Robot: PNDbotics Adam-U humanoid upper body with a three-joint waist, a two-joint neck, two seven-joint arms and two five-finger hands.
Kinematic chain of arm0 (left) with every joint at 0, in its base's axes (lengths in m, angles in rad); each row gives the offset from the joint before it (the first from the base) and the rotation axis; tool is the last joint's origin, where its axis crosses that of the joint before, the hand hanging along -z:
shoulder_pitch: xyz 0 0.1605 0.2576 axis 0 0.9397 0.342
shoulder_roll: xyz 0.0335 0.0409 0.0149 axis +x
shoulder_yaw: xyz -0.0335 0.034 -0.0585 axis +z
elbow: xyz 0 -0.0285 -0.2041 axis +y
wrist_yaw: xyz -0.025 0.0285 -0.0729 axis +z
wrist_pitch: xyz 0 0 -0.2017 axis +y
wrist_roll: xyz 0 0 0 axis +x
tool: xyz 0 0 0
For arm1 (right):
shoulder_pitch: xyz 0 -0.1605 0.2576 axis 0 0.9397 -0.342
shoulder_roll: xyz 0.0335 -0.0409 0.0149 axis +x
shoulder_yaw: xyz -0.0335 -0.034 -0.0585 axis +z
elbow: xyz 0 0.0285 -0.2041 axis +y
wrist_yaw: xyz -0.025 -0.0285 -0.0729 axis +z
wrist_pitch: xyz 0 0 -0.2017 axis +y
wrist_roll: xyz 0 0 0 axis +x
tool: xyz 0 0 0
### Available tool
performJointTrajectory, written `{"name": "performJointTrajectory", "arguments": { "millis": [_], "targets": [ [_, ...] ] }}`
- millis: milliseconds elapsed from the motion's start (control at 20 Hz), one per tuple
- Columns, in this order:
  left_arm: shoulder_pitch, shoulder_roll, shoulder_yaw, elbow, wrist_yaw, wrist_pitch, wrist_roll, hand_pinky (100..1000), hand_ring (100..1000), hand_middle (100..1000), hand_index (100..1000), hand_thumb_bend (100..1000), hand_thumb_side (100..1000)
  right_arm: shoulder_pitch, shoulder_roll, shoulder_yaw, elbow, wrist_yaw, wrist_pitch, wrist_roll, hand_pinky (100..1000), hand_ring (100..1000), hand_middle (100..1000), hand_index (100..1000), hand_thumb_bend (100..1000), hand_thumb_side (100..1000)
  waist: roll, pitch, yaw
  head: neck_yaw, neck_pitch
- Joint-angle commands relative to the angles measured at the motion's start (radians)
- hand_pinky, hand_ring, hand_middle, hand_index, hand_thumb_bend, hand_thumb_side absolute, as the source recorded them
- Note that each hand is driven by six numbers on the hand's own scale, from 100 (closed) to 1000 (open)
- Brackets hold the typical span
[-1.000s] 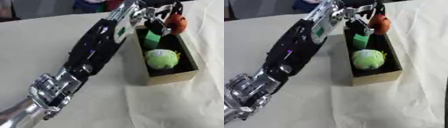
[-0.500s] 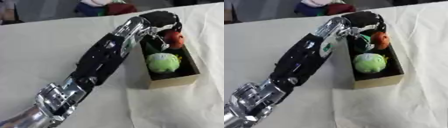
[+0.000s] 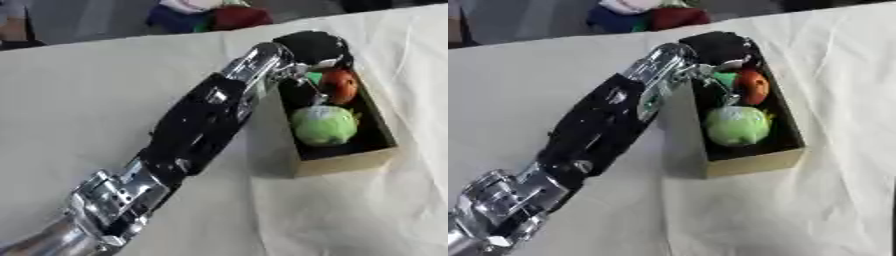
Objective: Pick up objects on the table and place them in the box.
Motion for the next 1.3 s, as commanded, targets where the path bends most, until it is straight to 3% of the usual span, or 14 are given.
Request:
{"name": "performJointTrajectory", "arguments": {
  "millis": [50,150,250,600,700,750,800,1050,1300],
  "targets": [
    [-0.02,0.007,0.003,-0.029,-0.031,-0.016,0.002,673,766,791,906,385,527,-0.014,-0.012,-0.006,-0.012,-0.003,0.002,0.0,836,775,678,787,100,1000,-0.01,-0.02,0.001,-0.004,-0.01],
    [-0.019,0.009,0.005,-0.031,-0.052,-0.012,0.006,680,775,797,913,436,574,-0.013,-0.013,-0.006,-0.012,-0.003,0.002,-0.001,835,775,678,787,100,1000,-0.01,-0.02,0.002,-0.006,-0.012],
    [-0.018,0.01,0.007,-0.031,-0.062,-0.009,0.012,677,772,794,910,406,563,-0.012,-0.013,-0.006,-0.013,-0.003,0.002,-0.001,835,775,678,787,100,1000,-0.01,-0.022,0.002,-0.007,-0.013],
    [-0.015,0.026,0.024,-0.064,-0.019,0.013,0.029,659,748,776,898,262,521,-0.011,-0.01,-0.005,-0.015,0.001,0.0,-0.003,835,776,680,787,100,1000,-0.013,-0.028,0.012,-0.015,-0.001],
    [-0.011,0.048,0.036,-0.101,0.022,0.027,0.038,660,738,769,895,183,515,-0.011,-0.009,-0.004,-0.016,0.004,-0.001,-0.005,834,776,681,787,100,1000,-0.015,-0.032,0.018,-0.028,0.012],
    [-0.007,0.063,0.042,-0.128,0.054,0.037,0.042,660,737,769,895,176,517,-0.011,-0.009,-0.004,-0.017,0.006,-0.002,-0.006,834,776,681,787,100,1000,-0.016,-0.034,0.021,-0.036,0.018],
    [-0.002,0.08,0.052,-0.159,0.092,0.051,0.048,662,724,762,887,100,559,-0.011,-0.009,-0.004,-0.018,0.008,-0.003,-0.008,834,777,682,787,100,1000,-0.017,-0.037,0.025,-0.048,0.026],
    [0.047,0.193,0.113,-0.38,0.374,0.181,0.117,653,690,742,867,100,584,-0.007,-0.009,-0.002,-0.021,0.016,-0.007,-0.015,833,777,684,787,100,1000,-0.024,-0.048,0.05,-0.084,0.051],
    [0.147,0.335,0.19,-0.606,0.713,0.311,0.272,654,684,736,862,100,703,-0.005,-0.014,-0.001,-0.015,0.023,-0.012,-0.022,832,778,686,788,100,1000,-0.039,-0.061,0.09,-0.104,0.055]
  ]
}}
